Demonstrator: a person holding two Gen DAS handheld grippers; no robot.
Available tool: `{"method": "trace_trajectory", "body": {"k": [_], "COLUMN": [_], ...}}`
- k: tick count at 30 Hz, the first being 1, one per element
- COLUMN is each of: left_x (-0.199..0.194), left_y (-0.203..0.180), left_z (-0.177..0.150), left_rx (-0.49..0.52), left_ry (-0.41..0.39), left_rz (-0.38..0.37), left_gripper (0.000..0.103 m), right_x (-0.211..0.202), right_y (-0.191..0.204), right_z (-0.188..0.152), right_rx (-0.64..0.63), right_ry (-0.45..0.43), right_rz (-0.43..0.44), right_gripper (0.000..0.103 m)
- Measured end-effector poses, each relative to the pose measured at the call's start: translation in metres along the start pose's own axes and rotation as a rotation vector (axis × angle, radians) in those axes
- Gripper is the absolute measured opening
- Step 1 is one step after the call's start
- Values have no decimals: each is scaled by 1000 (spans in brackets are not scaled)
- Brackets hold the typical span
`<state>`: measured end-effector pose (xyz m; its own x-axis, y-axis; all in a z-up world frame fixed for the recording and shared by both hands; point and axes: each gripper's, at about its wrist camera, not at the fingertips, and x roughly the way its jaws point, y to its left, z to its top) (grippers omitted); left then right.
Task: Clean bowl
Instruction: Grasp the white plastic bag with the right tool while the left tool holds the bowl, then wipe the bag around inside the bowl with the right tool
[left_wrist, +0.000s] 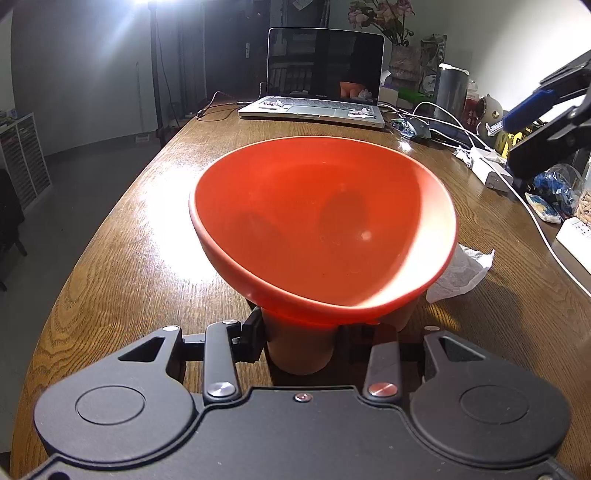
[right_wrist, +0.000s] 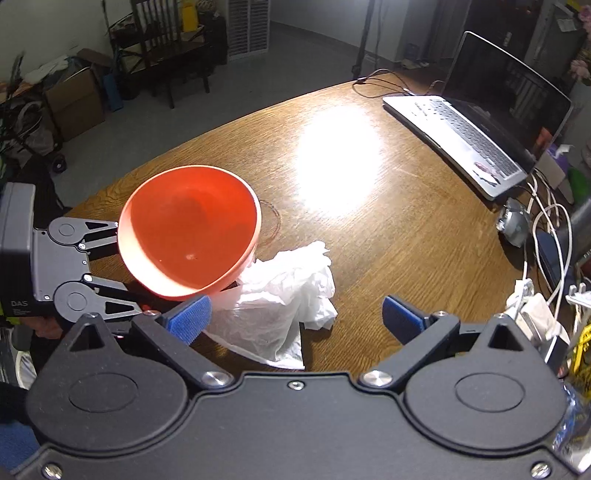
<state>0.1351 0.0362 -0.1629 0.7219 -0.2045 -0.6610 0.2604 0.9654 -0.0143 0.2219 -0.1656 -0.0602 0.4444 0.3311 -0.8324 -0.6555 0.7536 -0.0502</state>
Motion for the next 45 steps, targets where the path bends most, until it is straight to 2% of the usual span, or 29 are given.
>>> {"method": "trace_trajectory", "body": {"k": [2, 7, 13, 16, 17, 18, 19, 20, 23, 29, 31, 37, 41, 45], "left_x": [-1, 0, 3, 1, 1, 0, 0, -1, -2, -2, -2, 0, 3, 7], "left_y": [0, -1, -3, -2, -2, -3, -3, -4, -4, -5, -6, -22, -36, -44], "left_z": [0, 3, 5, 1, 1, 0, -1, -2, -3, -4, -4, -4, -4, -3], "left_rx": [-8, -9, -10, -9, -10, -10, -10, -10, -8, 9, 21, 103, 147, 181], "left_ry": [7, 17, 19, 15, 13, 11, 11, 10, 8, 11, 13, 10, 8, 3], "left_rz": [4, 11, 15, 16, 17, 18, 19, 20, 20, 12, 4, -78, -135, -165], "left_gripper": [38, 38, 38, 38, 38, 38, 38, 38, 38, 38, 38, 38, 38, 38], "right_x": [23, 80, 120, 126, 127, 127, 127, 127, 126, 119, 99, 30, -7, -17], "right_y": [-7, -22, -28, -30, -32, -33, -35, -36, -35, -33, -36, -37, -24, 11], "right_z": [5, 19, 23, 23, 24, 26, 27, 29, 28, 30, 34, 45, 45, 26], "right_rx": [-57, -176, -218, -206, -194, -184, -179, -176, -211, -282, -322, -519, -607, -744], "right_ry": [23, 112, 201, 197, 186, 174, 162, 152, 141, 125, 89, 21, 8, 63], "right_rz": [69, 133, 176, 178, 176, 174, 171, 170, 171, 127, 109, 66, 106, 181], "right_gripper": [94, 73, 72, 69, 58, 43, 36, 19, 14, 15, 15, 14, 14, 14]}}
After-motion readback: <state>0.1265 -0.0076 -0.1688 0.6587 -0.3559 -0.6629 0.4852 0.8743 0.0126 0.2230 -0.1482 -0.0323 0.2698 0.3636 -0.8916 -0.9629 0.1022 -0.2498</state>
